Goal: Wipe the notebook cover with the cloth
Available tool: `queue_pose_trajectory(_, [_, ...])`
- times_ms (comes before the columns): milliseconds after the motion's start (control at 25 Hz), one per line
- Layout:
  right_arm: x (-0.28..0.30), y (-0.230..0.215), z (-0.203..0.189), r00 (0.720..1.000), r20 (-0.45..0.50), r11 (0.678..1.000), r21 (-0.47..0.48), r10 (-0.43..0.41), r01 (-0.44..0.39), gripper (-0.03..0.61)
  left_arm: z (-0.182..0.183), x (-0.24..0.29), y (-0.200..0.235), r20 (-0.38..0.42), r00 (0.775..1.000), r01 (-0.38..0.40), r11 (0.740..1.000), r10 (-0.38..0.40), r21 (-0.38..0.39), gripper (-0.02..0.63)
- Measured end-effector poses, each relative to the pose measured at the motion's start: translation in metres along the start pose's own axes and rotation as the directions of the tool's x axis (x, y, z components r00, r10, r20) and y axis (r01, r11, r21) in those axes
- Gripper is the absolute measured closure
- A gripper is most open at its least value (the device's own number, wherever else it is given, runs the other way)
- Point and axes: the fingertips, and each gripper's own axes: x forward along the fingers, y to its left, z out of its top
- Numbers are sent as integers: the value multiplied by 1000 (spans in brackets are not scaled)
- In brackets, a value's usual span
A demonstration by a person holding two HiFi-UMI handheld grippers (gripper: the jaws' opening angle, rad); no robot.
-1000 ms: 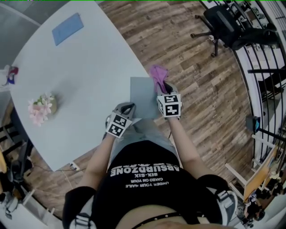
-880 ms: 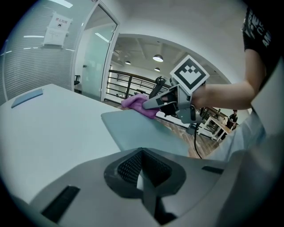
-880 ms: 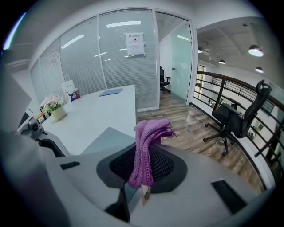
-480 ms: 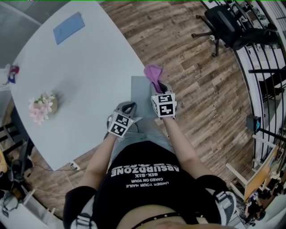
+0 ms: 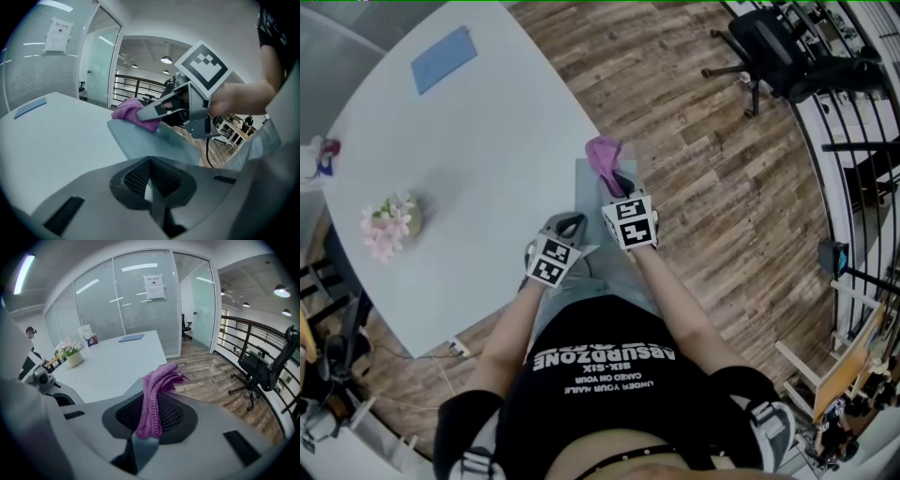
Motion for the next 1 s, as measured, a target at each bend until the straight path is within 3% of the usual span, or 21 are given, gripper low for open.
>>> queue_pose_trajectory(440, [8,28,0,994,-27,993,-43,110,-111,494,0,0,1,8,1000,2,1000,-2,-4,597])
queue_pose_trajectory(1000, [5,51,-6,977,-58,962,-172,207,-214,494,3,0,0,6,1000,7,1000,-7,3,597])
